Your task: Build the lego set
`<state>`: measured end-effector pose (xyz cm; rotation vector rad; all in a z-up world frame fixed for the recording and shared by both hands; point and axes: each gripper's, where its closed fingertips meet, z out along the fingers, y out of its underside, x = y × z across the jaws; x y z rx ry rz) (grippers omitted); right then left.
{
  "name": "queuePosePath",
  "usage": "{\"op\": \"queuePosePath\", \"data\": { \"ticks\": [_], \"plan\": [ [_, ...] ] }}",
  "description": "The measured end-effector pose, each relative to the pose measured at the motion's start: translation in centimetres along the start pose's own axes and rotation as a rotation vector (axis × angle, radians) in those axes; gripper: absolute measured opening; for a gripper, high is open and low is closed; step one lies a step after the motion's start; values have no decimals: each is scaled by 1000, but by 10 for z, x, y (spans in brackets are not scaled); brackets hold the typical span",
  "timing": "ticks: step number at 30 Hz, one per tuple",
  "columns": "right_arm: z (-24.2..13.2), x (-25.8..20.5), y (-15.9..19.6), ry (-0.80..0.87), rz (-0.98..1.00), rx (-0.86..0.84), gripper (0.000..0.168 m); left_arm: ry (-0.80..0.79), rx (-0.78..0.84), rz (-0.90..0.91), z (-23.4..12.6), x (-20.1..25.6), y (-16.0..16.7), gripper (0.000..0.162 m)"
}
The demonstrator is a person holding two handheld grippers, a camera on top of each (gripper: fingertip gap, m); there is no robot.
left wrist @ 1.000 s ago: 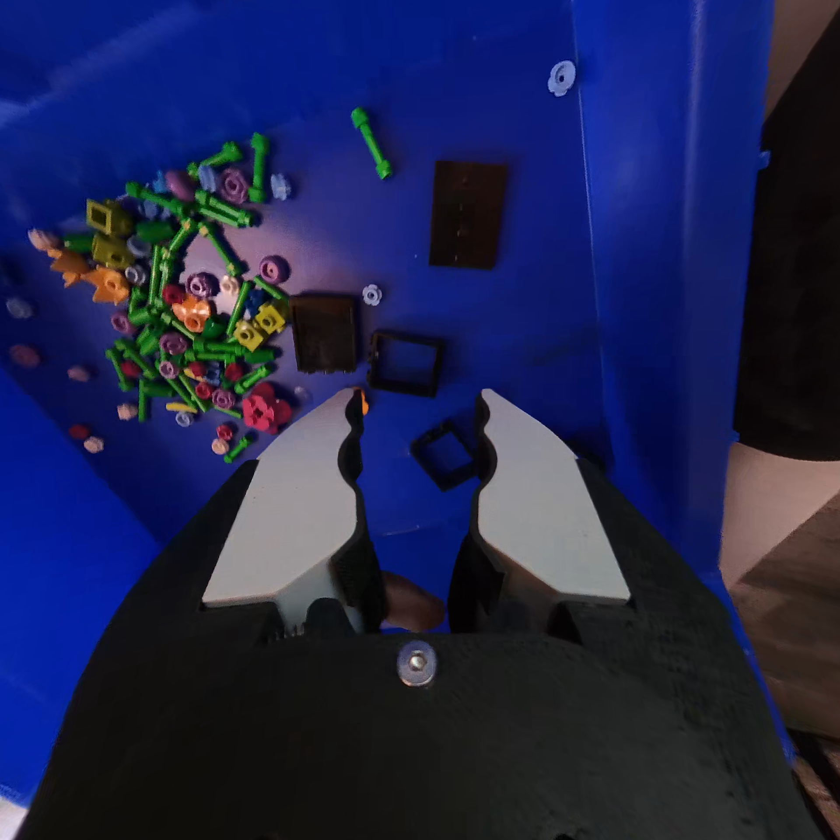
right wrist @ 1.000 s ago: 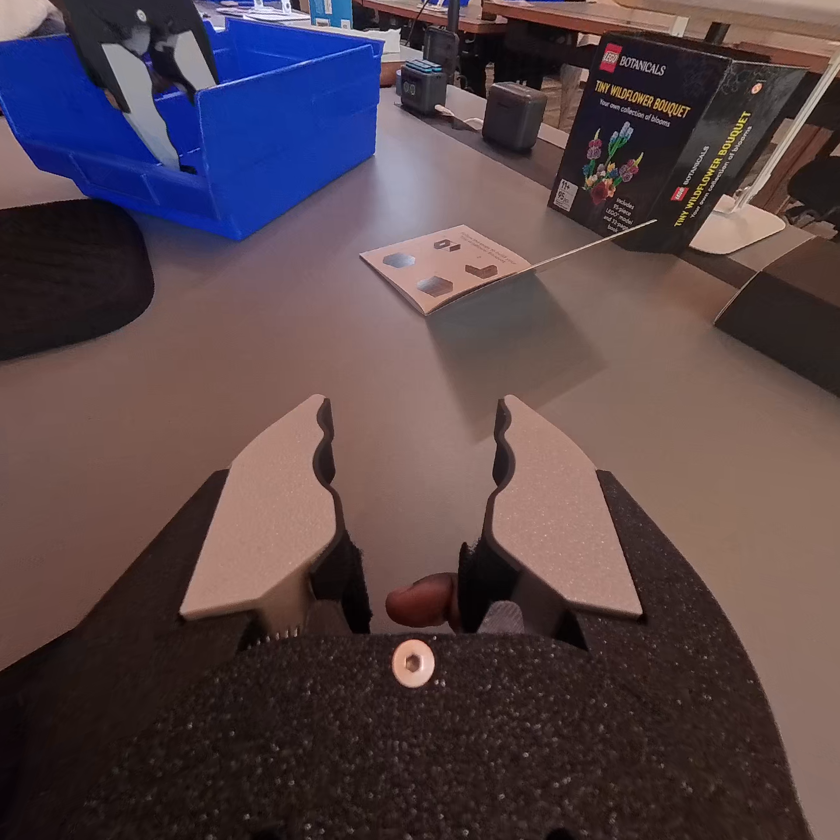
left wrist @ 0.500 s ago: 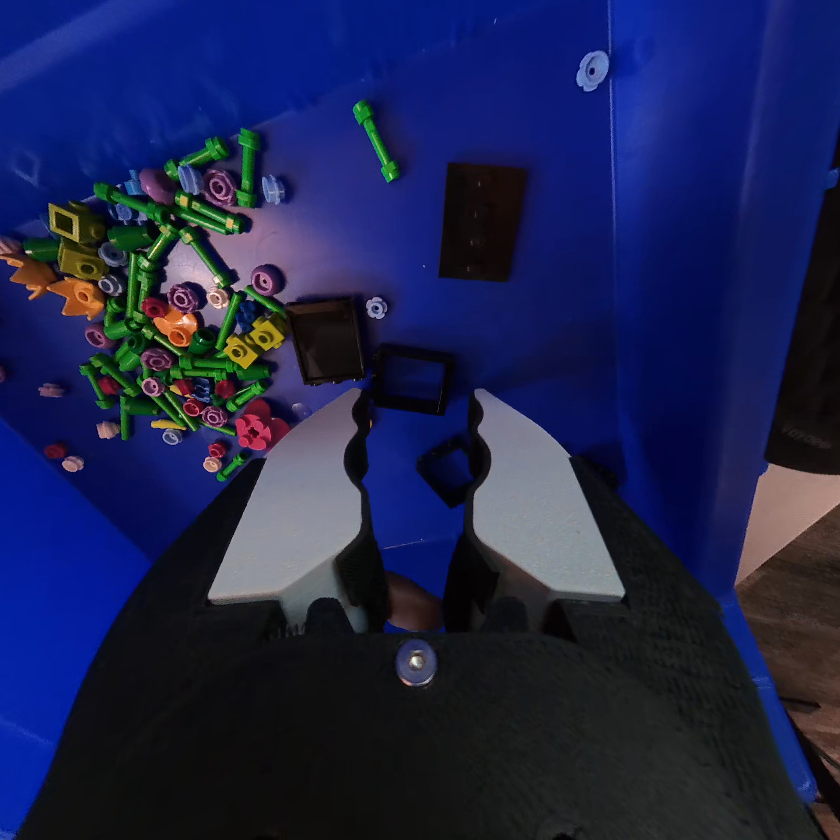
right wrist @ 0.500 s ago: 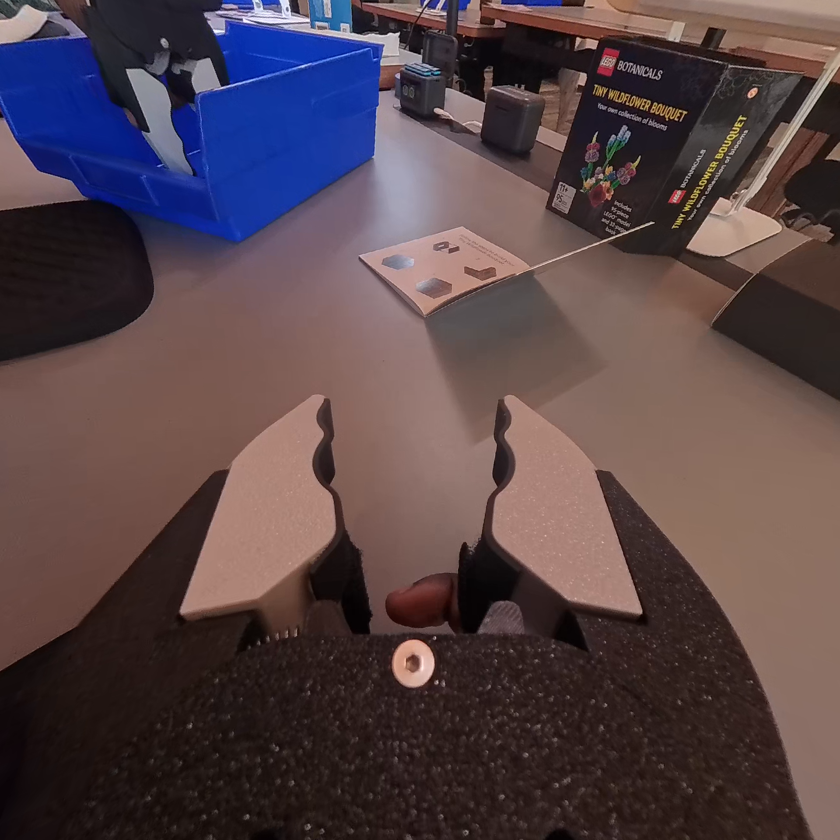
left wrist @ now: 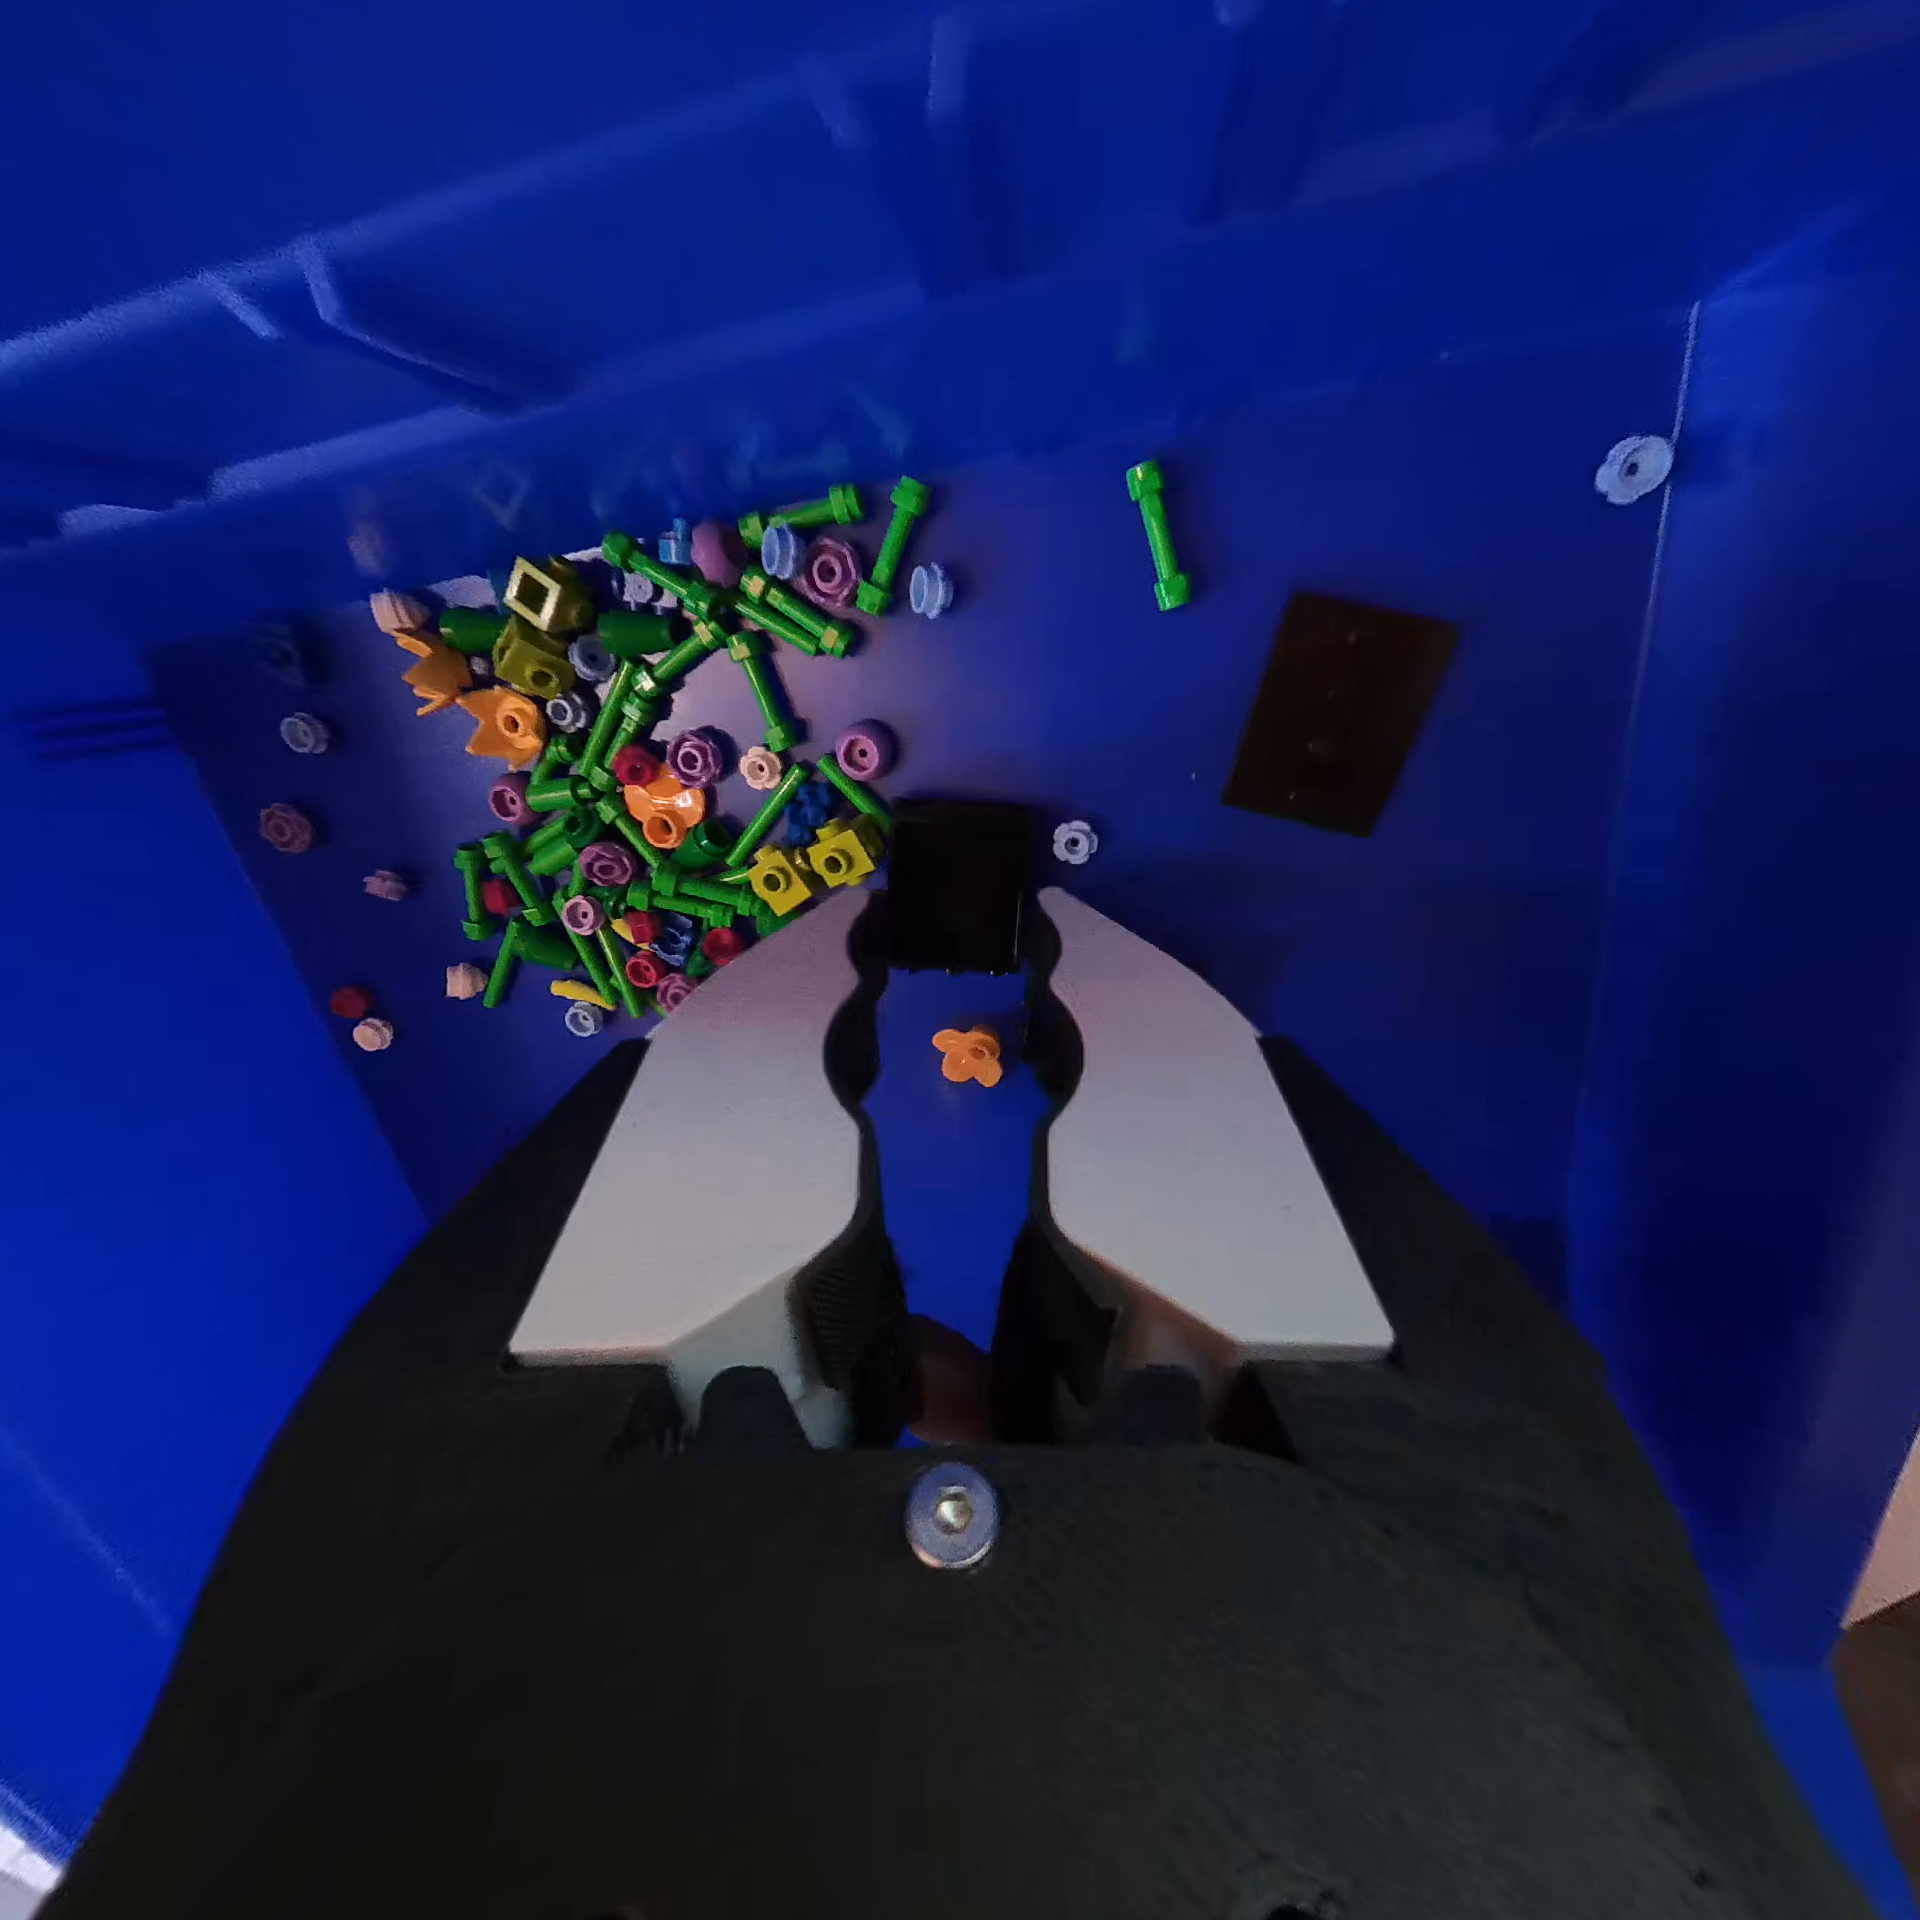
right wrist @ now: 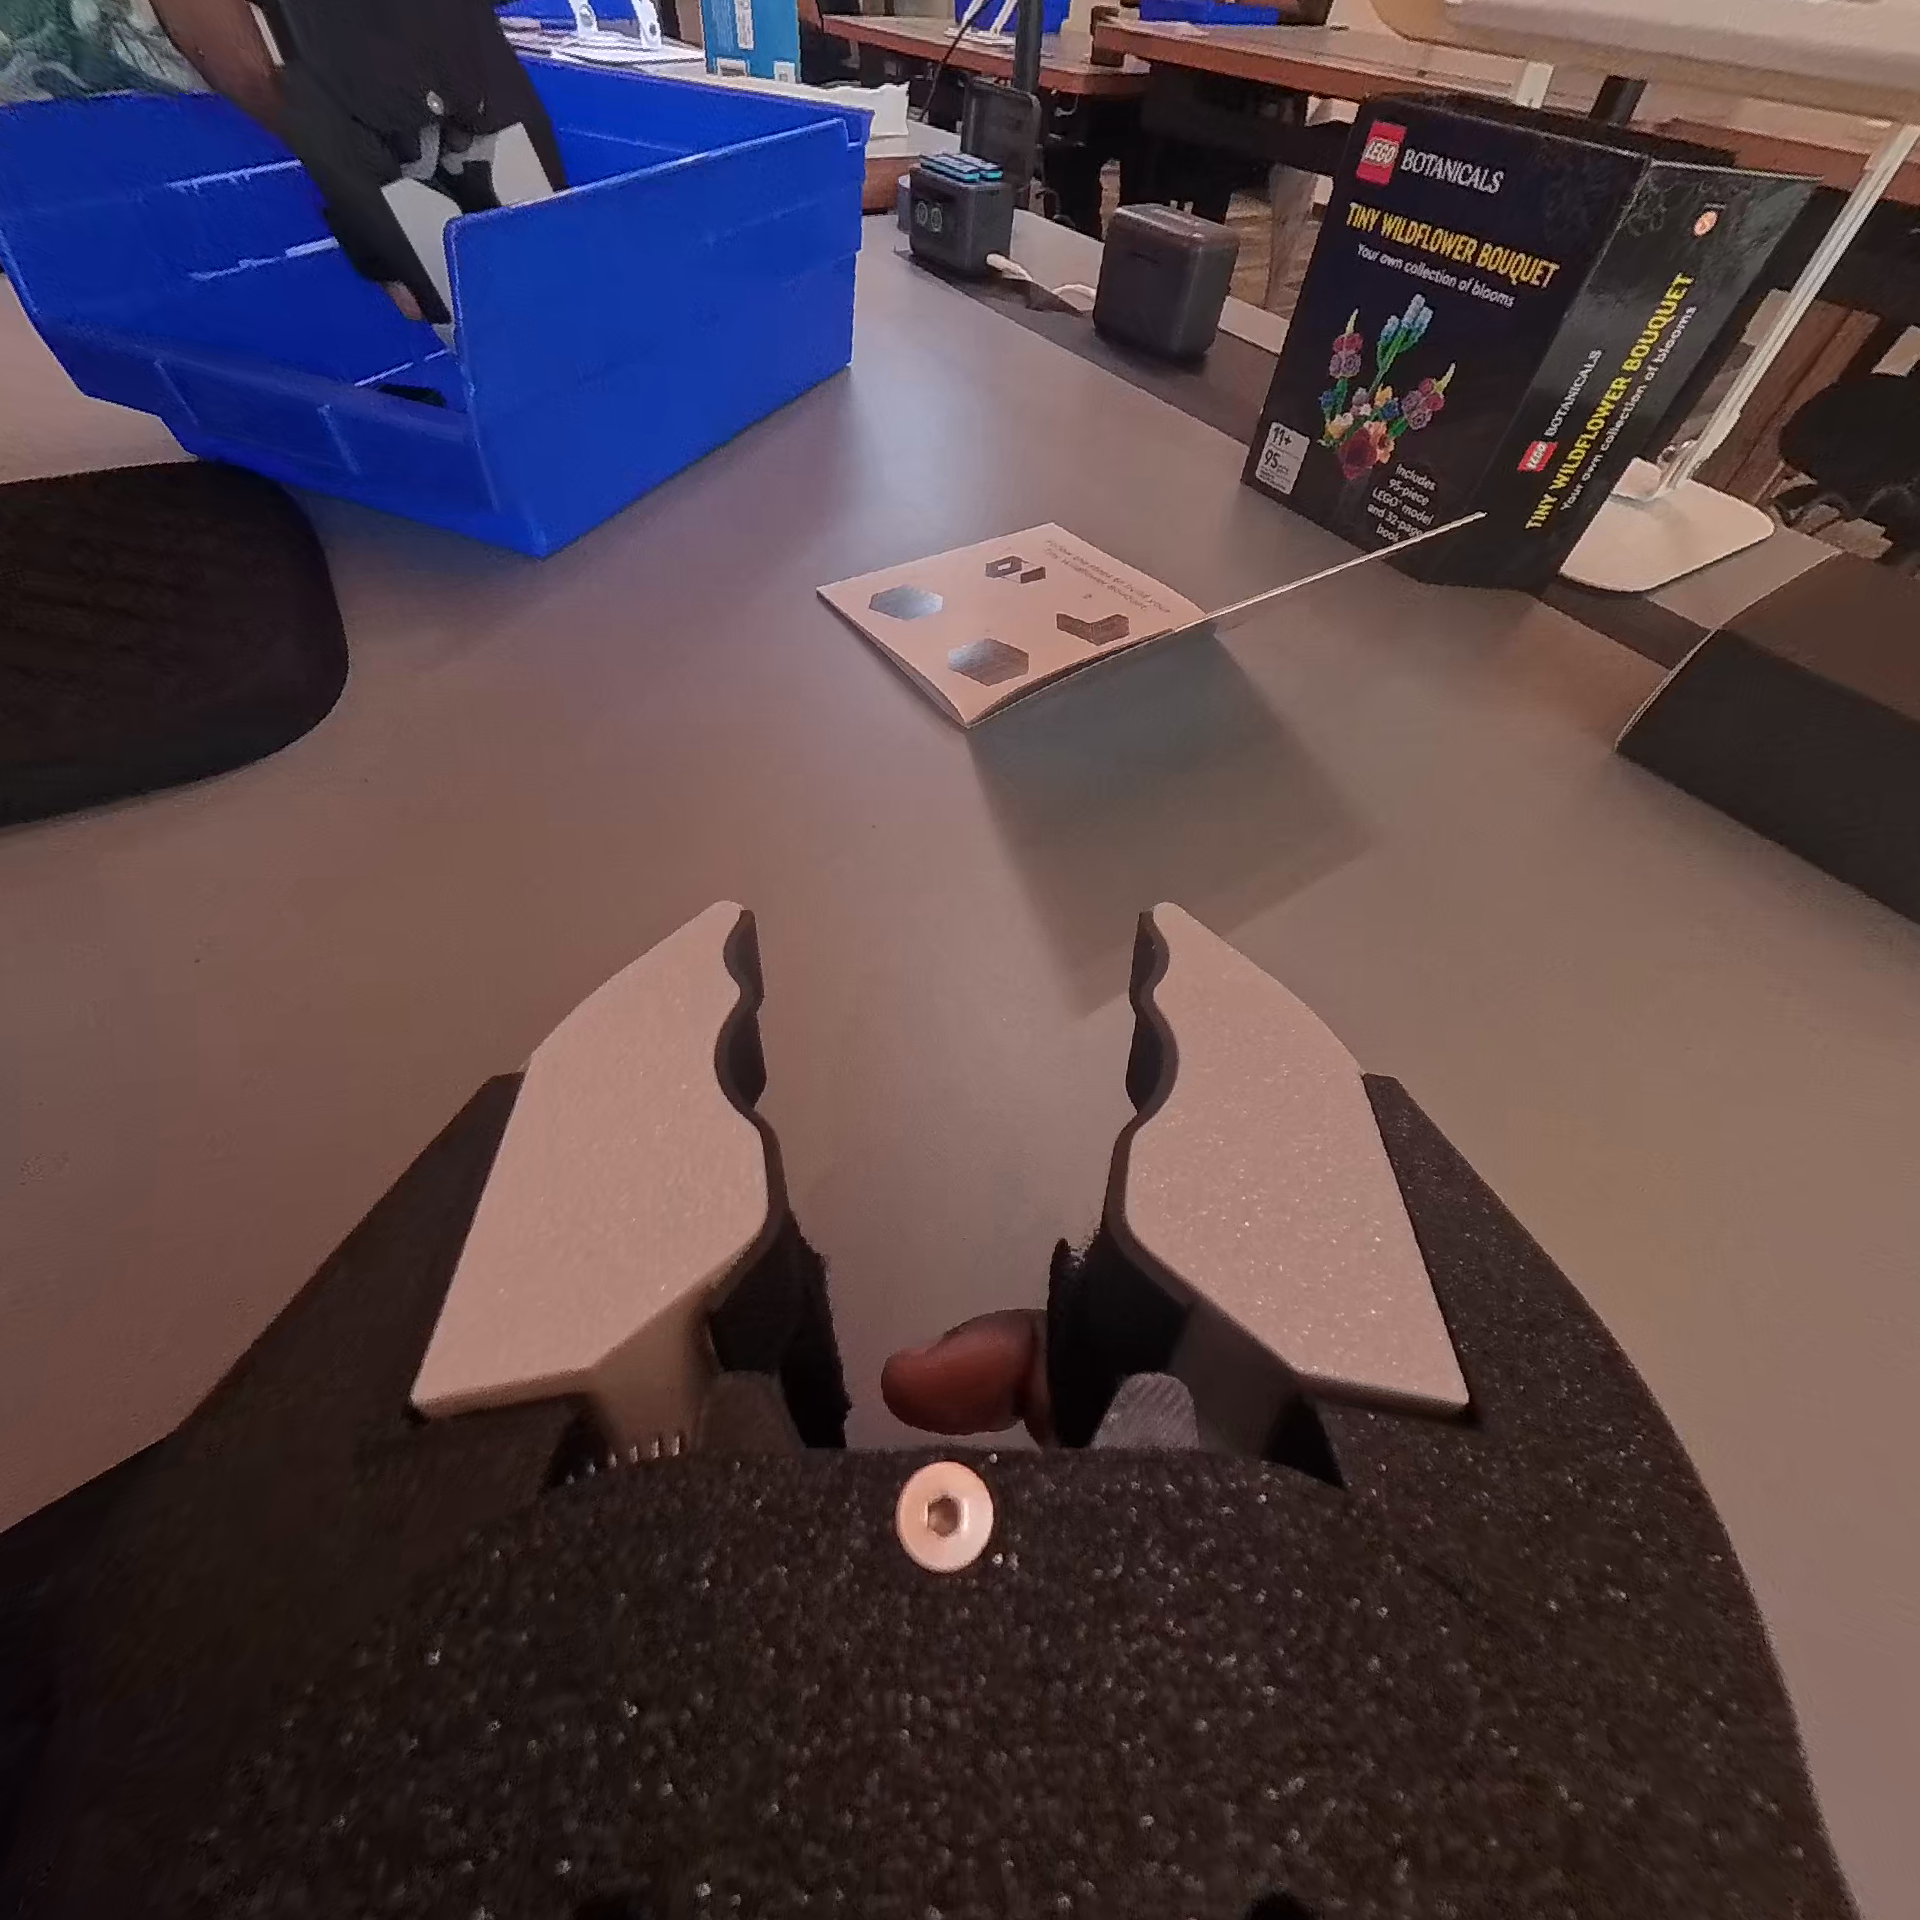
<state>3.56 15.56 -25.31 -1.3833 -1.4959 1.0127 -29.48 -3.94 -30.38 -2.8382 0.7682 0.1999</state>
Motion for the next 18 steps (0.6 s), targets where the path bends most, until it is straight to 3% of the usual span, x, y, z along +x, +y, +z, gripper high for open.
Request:
{"op": "queuePosePath", "data": {
  "ticks": [7, 8, 9, 11, 18],
  "plan": [
    [2, -1, 2, -7, 0, -15, 67, -5, -9, 11, -11, 6, 6, 26],
    [2, -2, 2, -18, 4, -21, 52, 7, -2, 18, -14, 9, 5, 26],
    [3, -6, 0, -50, 14, -21, 25, 27, 8, 26, -17, 14, 3, 26],
    [9, -20, -13, -152, 56, 4, 3, 39, 24, 41, -18, 19, -1, 26],
    [77, -102, -67, -438, 1, -27, 2, 59, 3, 81, -3, 20, -6, 26]
  ]
}}
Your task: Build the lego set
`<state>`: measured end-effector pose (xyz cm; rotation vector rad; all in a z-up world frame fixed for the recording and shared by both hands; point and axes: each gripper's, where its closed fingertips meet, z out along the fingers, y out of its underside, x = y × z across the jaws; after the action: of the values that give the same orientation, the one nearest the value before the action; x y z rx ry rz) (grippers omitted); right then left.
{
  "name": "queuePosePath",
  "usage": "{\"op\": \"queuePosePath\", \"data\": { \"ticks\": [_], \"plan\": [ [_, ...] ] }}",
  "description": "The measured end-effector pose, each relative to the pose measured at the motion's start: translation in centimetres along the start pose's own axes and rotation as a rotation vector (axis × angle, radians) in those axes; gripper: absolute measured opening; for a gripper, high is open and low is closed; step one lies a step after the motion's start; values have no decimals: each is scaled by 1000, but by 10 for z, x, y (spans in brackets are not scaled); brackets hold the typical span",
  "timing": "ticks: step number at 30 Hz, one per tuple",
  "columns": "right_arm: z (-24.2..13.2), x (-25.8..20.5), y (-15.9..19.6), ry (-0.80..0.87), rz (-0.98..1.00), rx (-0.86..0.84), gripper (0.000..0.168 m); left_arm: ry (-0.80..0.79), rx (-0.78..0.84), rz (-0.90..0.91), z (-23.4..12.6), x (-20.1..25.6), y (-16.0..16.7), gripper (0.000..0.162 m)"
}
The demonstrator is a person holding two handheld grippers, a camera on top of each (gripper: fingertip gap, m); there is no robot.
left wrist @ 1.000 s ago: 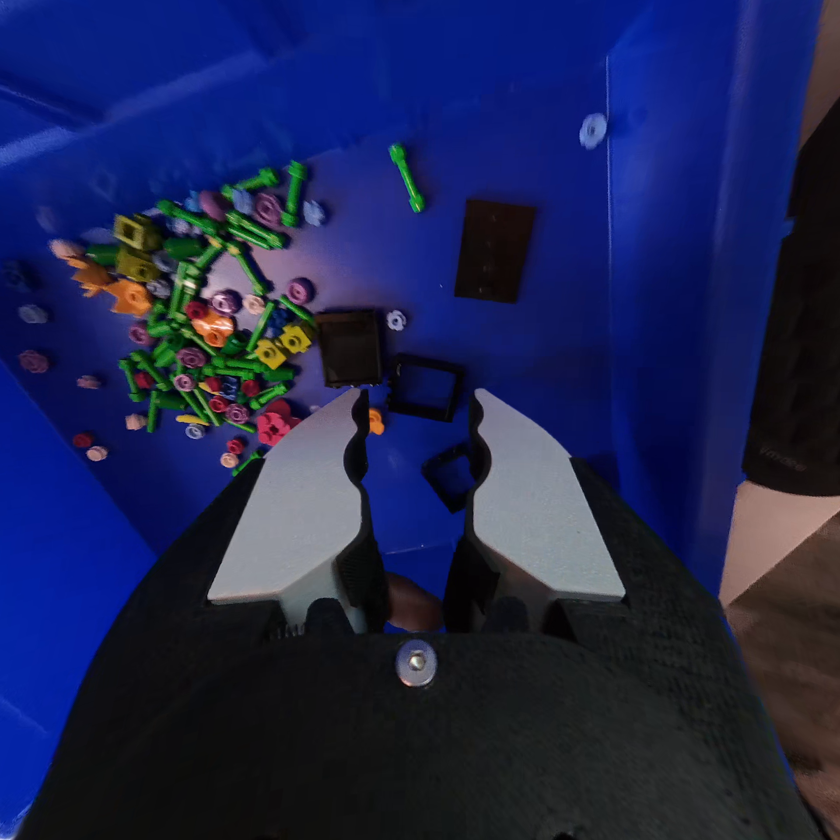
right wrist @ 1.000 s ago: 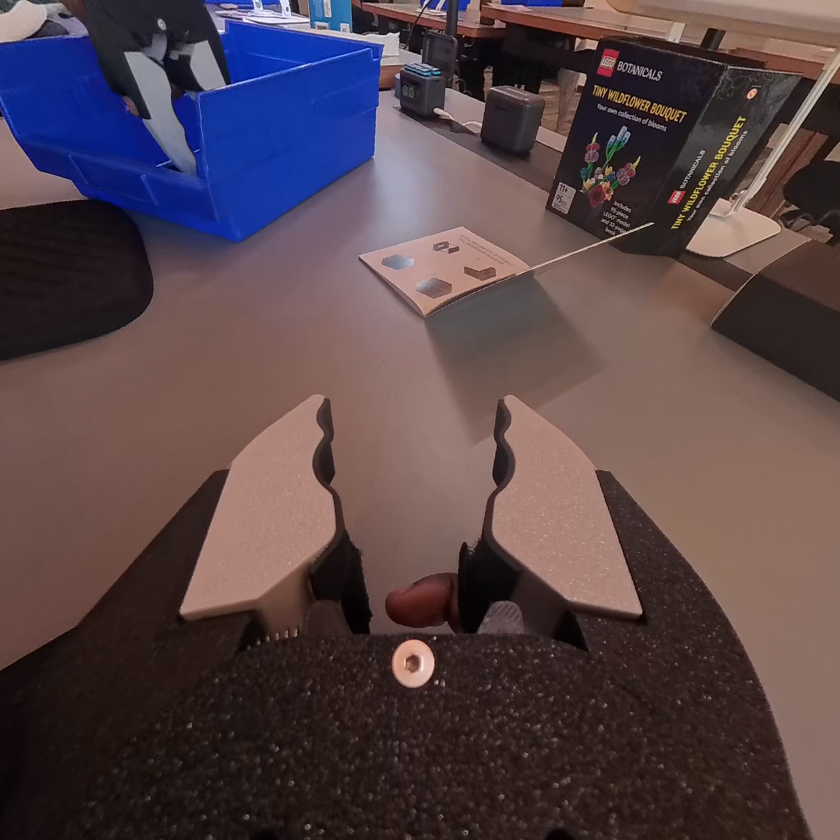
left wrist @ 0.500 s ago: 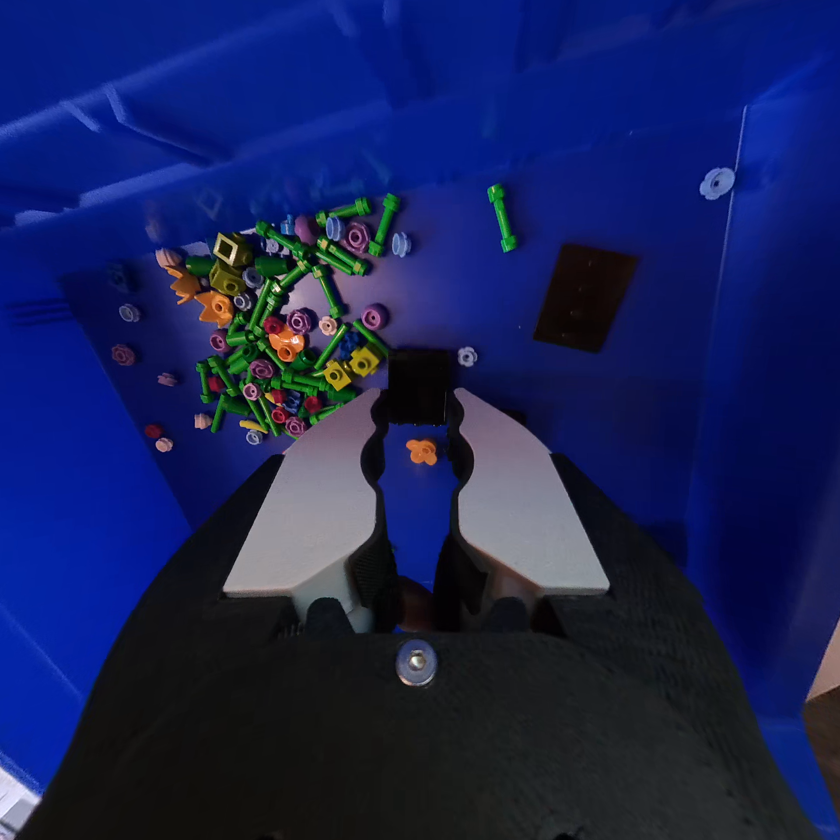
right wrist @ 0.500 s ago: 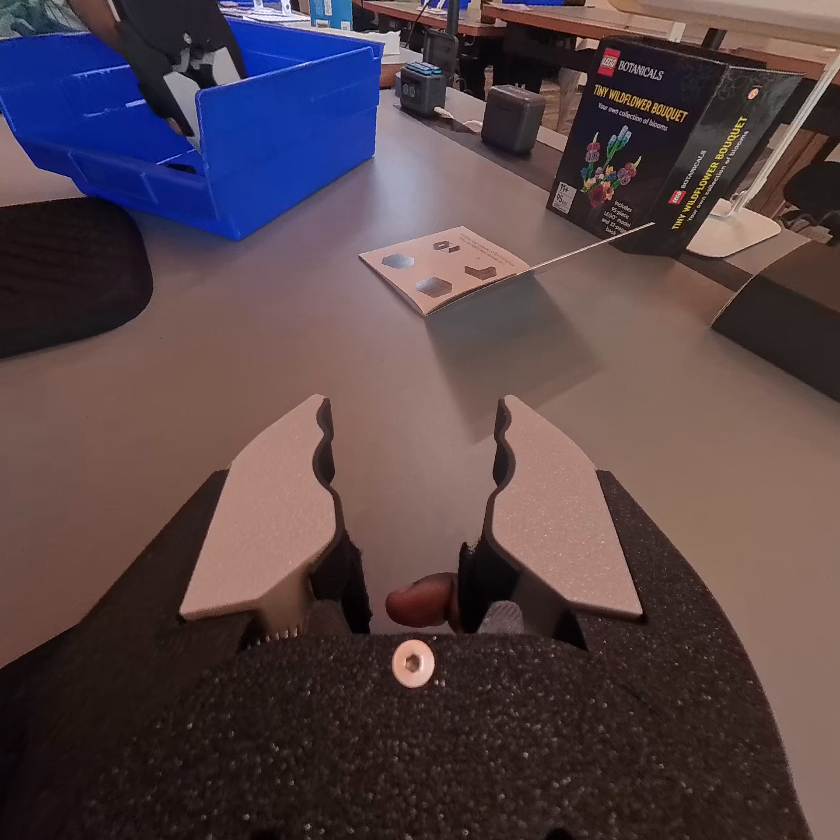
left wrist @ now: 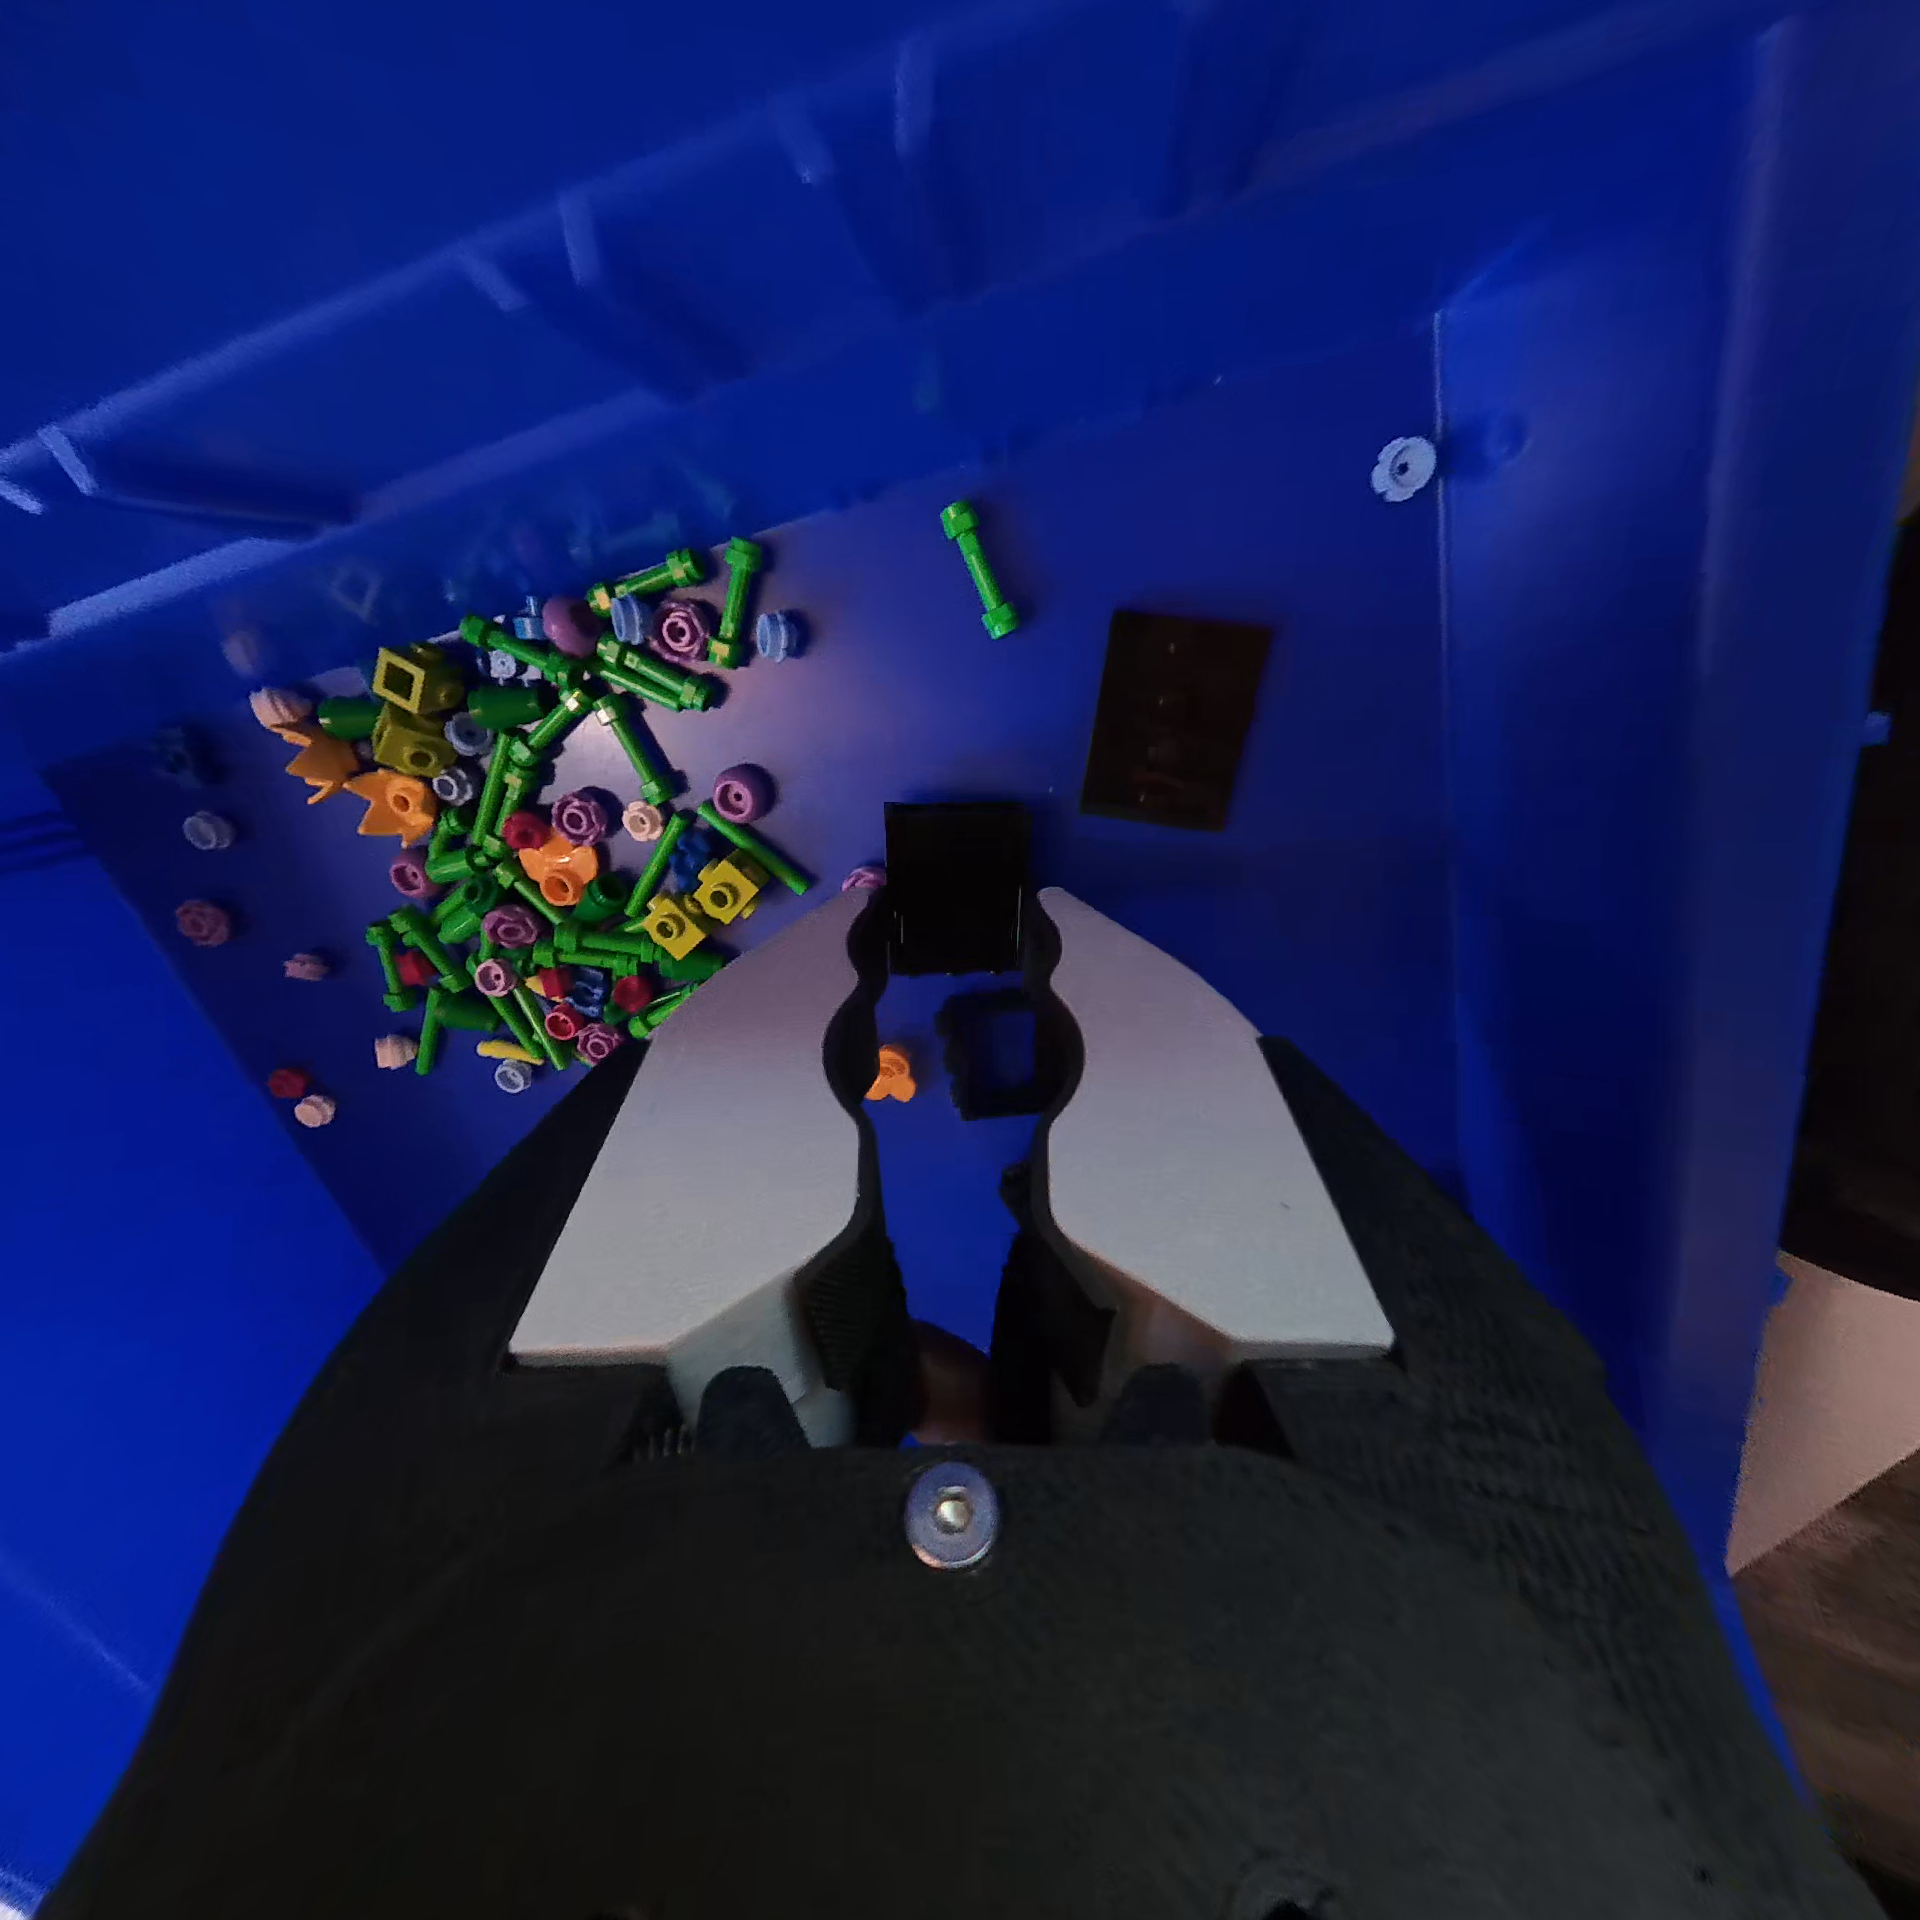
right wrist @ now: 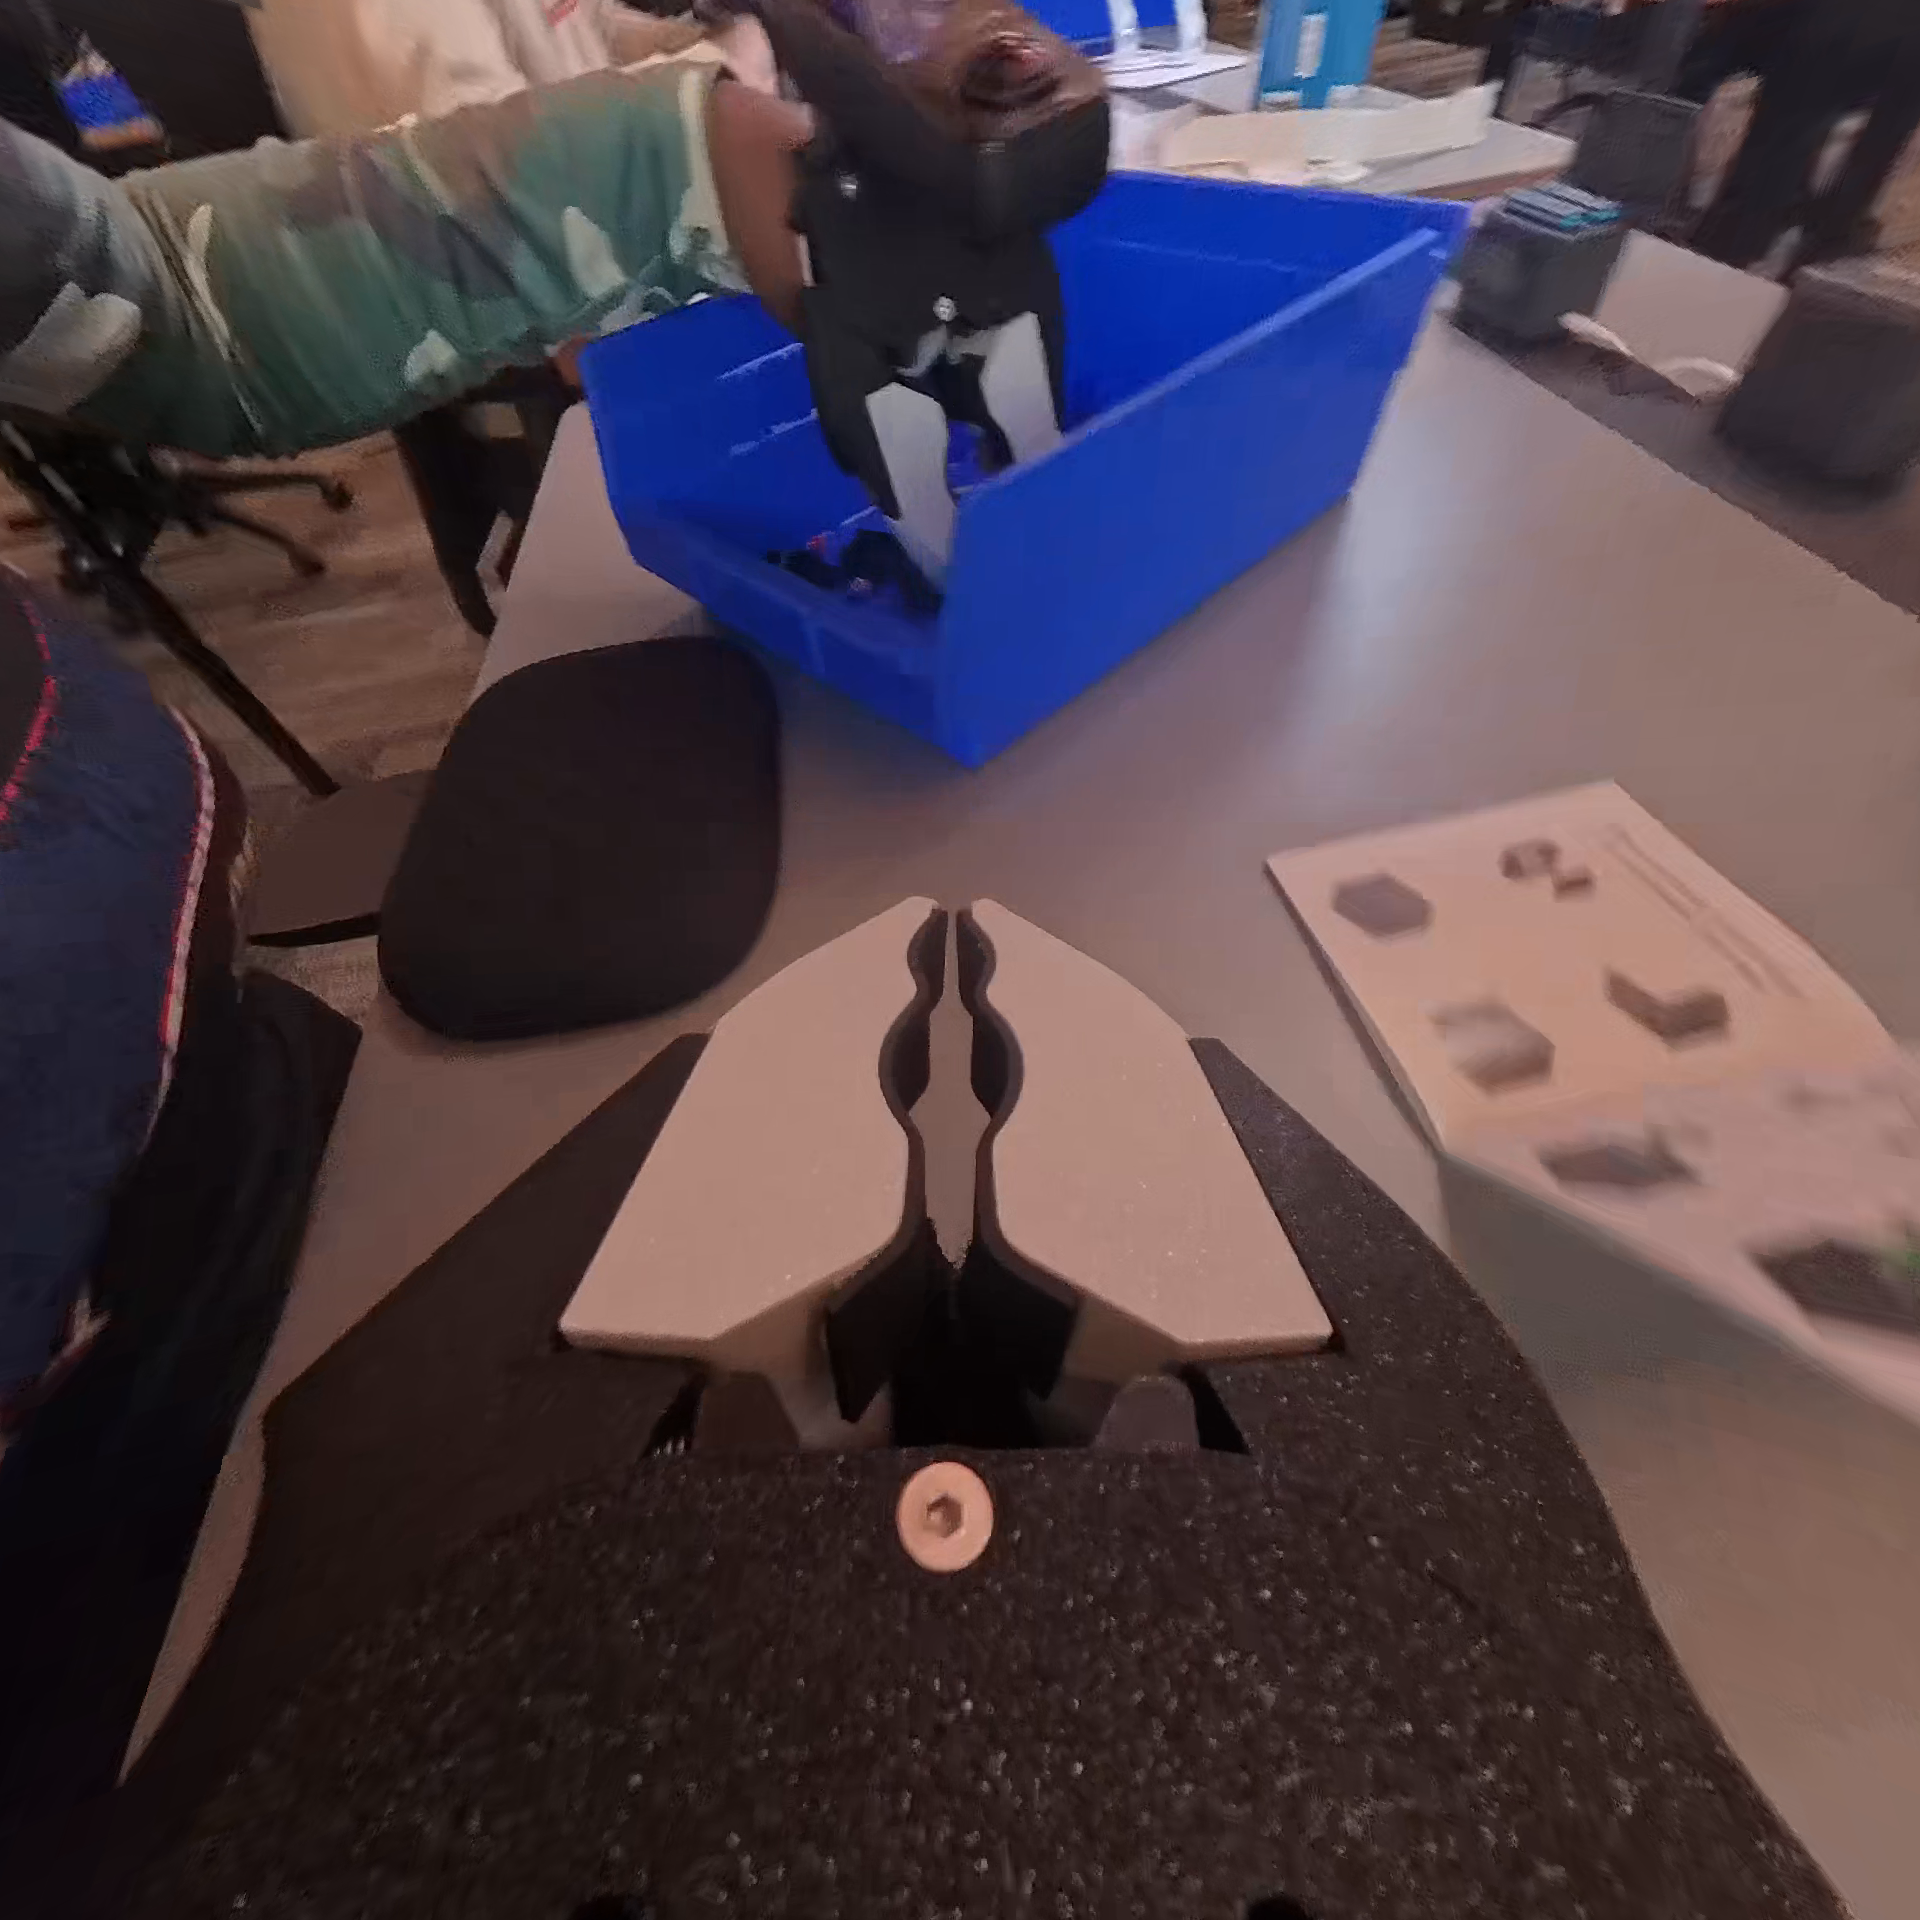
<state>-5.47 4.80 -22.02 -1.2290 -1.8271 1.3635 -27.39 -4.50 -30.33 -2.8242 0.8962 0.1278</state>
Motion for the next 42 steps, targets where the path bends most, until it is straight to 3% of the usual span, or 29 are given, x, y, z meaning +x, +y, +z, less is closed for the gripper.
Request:
{"op": "queuePosePath", "data": {
  "ticks": [4, 7, 12, 15, 20, 22, 25, 27, 29, 31, 34, 39, 42],
  "plan": [
    [44, -16, -37, -37, -61, 72, 3, -44, 53, 2, -7, -1, -3, 26],
    [60, -14, -61, 15, 7, 165, 7, -146, 190, -51, -31, -9, -13, 25],
    [82, -3, -101, 129, 117, 279, 30, -519, 533, -149, -95, -11, -42, 25],
    [109, -6, -123, 132, 63, 241, 38, -780, 603, -140, -127, -1, -47, 25],
    [151, -17, -133, 66, 9, 121, 30, -874, 630, -161, -142, 22, -50, 25],
    [162, -21, -127, 39, -26, 51, 15, -904, 617, -151, -144, 25, -47, 25],
    [166, -29, -133, -5, -54, 80, 9, -920, 616, -161, -148, 27, -41, 26],
    [165, -34, -140, -76, 23, 143, 9, -931, 671, -155, -156, 29, -40, 28],
    [160, -40, -148, -231, 216, 215, 9, -963, 804, -134, -169, 35, -42, 51],
    [153, -46, -159, -407, 417, 286, 8, -995, 923, -113, -178, 40, -44, 58],
    [145, -58, -167, -636, 632, 329, 8, -998, 1017, -116, -181, 43, -49, 58],
    [139, -65, -166, -831, 835, 326, 8, -943, 1187, -115, -198, 48, -53, 35],
    [134, -74, -168, -923, 861, 312, 8, -873, 1169, -98, -194, 49, -53, 43]
  ]
}}
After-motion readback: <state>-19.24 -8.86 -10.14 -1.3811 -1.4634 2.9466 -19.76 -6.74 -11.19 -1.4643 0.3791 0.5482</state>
